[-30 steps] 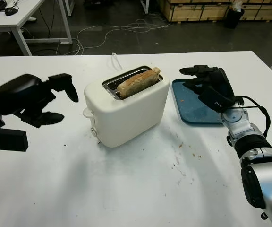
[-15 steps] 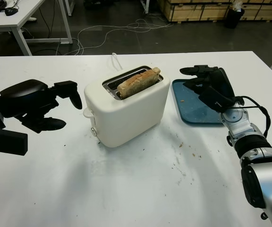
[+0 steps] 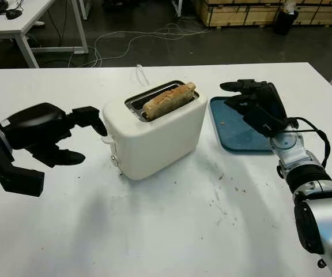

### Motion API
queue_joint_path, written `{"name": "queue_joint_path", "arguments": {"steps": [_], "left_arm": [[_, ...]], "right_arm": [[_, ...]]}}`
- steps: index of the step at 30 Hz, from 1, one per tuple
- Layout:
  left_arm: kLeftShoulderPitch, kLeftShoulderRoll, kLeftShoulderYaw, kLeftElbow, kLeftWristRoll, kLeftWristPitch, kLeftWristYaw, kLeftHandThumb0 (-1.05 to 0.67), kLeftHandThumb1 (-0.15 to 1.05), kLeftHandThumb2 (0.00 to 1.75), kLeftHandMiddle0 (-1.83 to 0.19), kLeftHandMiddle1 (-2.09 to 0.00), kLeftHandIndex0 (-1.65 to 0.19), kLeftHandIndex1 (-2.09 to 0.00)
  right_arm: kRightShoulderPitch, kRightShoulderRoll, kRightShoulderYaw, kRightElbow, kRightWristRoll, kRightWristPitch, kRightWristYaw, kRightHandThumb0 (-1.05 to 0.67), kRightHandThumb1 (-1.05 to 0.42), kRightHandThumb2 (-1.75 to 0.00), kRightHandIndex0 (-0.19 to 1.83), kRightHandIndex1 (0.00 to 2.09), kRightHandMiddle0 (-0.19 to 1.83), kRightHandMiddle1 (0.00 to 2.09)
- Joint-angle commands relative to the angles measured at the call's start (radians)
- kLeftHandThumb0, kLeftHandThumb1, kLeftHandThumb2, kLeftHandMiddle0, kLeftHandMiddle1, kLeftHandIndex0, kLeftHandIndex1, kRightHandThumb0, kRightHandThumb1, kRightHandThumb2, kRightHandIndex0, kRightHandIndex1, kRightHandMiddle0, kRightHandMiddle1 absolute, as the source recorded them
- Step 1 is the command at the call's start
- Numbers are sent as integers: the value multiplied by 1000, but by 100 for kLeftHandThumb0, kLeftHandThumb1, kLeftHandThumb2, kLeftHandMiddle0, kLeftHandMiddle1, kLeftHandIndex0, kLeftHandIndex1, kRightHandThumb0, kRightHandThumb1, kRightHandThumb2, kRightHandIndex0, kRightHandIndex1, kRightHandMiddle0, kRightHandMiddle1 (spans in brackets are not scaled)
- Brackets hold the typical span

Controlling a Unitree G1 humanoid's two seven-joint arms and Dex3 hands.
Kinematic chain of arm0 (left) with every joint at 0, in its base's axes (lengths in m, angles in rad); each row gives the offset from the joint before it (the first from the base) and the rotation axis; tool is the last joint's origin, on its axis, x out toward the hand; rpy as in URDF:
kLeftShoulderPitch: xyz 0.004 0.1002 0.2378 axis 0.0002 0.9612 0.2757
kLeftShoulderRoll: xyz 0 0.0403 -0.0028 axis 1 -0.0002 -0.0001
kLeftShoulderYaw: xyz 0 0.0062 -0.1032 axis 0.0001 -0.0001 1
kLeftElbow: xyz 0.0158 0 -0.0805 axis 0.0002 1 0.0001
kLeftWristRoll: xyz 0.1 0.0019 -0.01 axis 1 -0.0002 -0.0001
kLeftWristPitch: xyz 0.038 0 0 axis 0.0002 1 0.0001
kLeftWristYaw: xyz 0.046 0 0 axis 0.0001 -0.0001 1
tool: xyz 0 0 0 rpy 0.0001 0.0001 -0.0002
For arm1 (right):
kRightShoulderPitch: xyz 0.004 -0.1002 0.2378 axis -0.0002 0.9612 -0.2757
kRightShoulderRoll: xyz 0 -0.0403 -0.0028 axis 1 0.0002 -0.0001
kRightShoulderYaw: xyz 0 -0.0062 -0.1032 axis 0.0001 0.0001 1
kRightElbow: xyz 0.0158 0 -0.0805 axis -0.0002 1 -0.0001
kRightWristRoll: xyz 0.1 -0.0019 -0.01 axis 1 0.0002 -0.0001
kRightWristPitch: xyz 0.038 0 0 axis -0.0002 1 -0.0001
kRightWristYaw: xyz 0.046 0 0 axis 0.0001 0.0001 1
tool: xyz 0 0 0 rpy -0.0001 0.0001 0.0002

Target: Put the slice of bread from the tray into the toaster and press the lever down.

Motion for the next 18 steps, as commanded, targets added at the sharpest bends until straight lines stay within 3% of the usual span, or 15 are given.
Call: {"name": "queue_joint_path", "arguments": {"steps": [1, 18], "left_arm": [[9, -15, -6, 1, 17, 0, 15, -105, 92, 85, -146, -175, 0, -115], [8, -29, -2, 28, 34, -31, 27, -105, 92, 86, -145, -175, 0, -114]], "right_arm": [[10, 4, -3, -7, 11, 8, -2, -17, -92, -2, 98, 24, 95, 0], [13, 5, -9, -11, 20, 10, 9, -15, -92, -2, 97, 23, 95, 0]]}}
